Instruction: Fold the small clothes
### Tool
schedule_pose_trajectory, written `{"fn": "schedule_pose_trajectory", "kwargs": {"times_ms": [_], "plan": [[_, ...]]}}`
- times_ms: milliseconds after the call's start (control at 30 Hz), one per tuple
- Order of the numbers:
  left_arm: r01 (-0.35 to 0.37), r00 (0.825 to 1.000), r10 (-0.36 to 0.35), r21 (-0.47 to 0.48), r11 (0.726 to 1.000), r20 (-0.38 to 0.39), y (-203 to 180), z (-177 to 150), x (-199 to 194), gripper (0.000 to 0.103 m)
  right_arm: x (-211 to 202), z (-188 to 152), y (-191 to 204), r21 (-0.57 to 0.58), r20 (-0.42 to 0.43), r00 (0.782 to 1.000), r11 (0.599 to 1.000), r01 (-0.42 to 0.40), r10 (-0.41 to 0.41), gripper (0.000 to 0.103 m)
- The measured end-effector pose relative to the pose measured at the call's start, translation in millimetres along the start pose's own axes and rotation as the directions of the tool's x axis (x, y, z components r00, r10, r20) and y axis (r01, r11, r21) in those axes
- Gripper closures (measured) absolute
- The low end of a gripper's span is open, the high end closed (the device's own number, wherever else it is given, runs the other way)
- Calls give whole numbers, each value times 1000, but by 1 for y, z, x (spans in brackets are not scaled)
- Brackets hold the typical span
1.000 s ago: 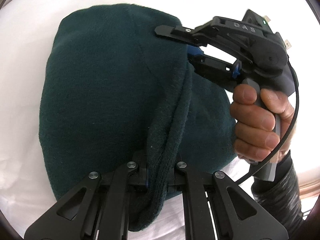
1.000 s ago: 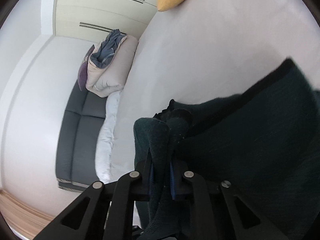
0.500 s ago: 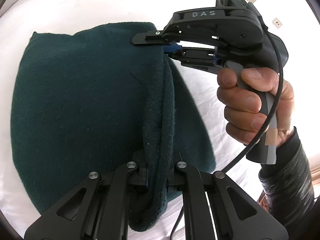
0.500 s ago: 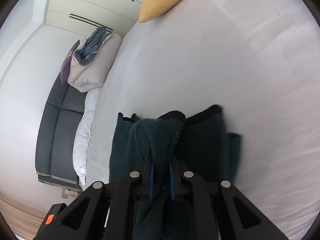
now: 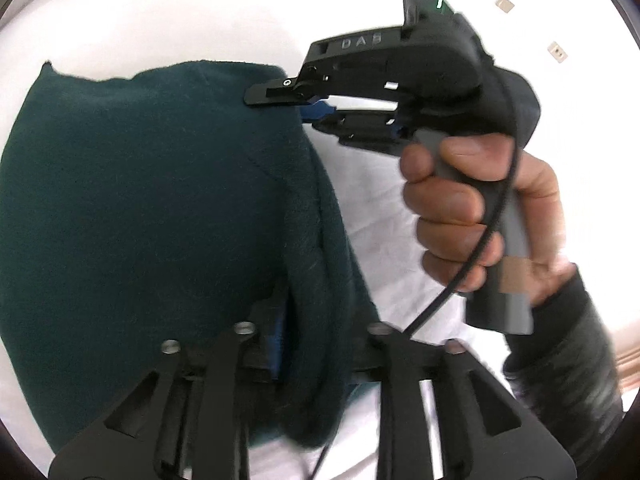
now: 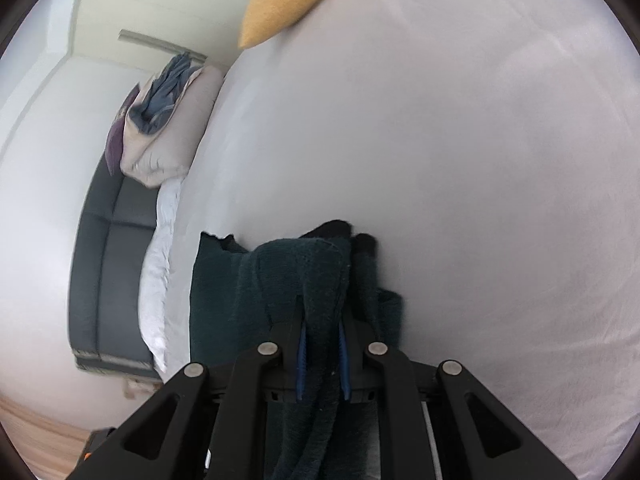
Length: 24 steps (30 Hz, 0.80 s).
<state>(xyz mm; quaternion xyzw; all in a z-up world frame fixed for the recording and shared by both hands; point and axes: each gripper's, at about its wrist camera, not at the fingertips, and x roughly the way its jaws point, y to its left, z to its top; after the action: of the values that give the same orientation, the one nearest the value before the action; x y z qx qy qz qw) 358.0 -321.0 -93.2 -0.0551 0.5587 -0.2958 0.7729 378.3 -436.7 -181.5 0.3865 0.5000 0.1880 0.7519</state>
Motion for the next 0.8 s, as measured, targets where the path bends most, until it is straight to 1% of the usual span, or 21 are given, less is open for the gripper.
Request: {"fn": "schedule_pose_trajectory", "kwargs": {"times_ms": [33, 67, 100, 167, 200, 267, 300, 333, 367, 400, 467, 533, 600, 633, 667, 700, 733, 800], "plan": [[29, 1000, -29, 4, 1000, -6, 2, -4, -8, 68, -2, -1, -3, 12, 4, 1000, 1000, -15, 15, 87], [50, 999, -50, 11, 999, -5, 4, -9, -18, 52, -5, -5, -6, 31, 7, 999, 999, -36, 36, 82], [61, 998, -61, 17, 998, 16, 9, -17, -34, 39, -9, -9, -8, 46, 9, 999, 998, -53, 53, 81], [67, 996, -68, 29, 997, 64, 21, -27, -61, 38, -18, -22, -6, 51, 16, 998, 996, -69, 68, 72], [81, 992, -83, 27, 996, 94, 31, -33, -78, 38, -24, -28, -6, 51, 21, 997, 996, -75, 74, 69], [86, 984, -88, 18, 996, 155, 51, -39, -100, 38, -38, -48, -3, 48, 35, 995, 994, -99, 97, 58], [77, 980, -79, 16, 997, 185, 61, -38, -109, 38, -44, -60, 0, 40, 39, 995, 994, -98, 96, 56], [51, 980, -51, 5, 999, 195, 74, -39, -113, 38, -47, -73, 5, 30, 31, 996, 996, -85, 84, 53], [19, 981, -16, -17, 1000, 191, 86, -41, -115, 38, -48, -84, 9, 23, 19, 997, 997, -69, 69, 53], [2, 981, 4, -32, 999, 192, 96, -43, -116, 38, -49, -95, 12, 18, 5, 999, 998, -52, 52, 53], [-6, 981, 15, -46, 999, 194, 112, -49, -119, 38, -53, -121, 20, 2, -7, 999, 999, -36, 36, 52], [-13, 983, 18, -29, 999, 185, 112, -54, -111, 38, -55, -140, 26, -20, -3, 1000, 1000, -9, 9, 52], [-29, 984, 32, -16, 999, 173, 112, -56, -103, 38, -51, -149, 25, -29, -13, 999, 999, 31, -32, 55], [-30, 985, 32, -15, 999, 168, 114, -56, -102, 38, -49, -153, 23, -22, -17, 999, 999, 42, -42, 66], [-31, 986, 33, -17, 999, 163, 108, -55, -92, 38, -46, -158, 20, -5, -28, 999, 999, 32, -32, 81], [-28, 987, 31, -20, 999, 160, 110, -57, -93, 38, -43, -162, 16, 12, -41, 999, 999, 32, -31, 86], [-25, 987, 28, -22, 999, 158, 103, -63, -88, 38, -42, -167, 14, 23, -40, 998, 999, 41, -40, 88], [-19, 990, 22, -26, 999, 141, 107, -66, -85, 38, -45, -175, 7, 54, -30, 999, 998, 23, -22, 90]]}}
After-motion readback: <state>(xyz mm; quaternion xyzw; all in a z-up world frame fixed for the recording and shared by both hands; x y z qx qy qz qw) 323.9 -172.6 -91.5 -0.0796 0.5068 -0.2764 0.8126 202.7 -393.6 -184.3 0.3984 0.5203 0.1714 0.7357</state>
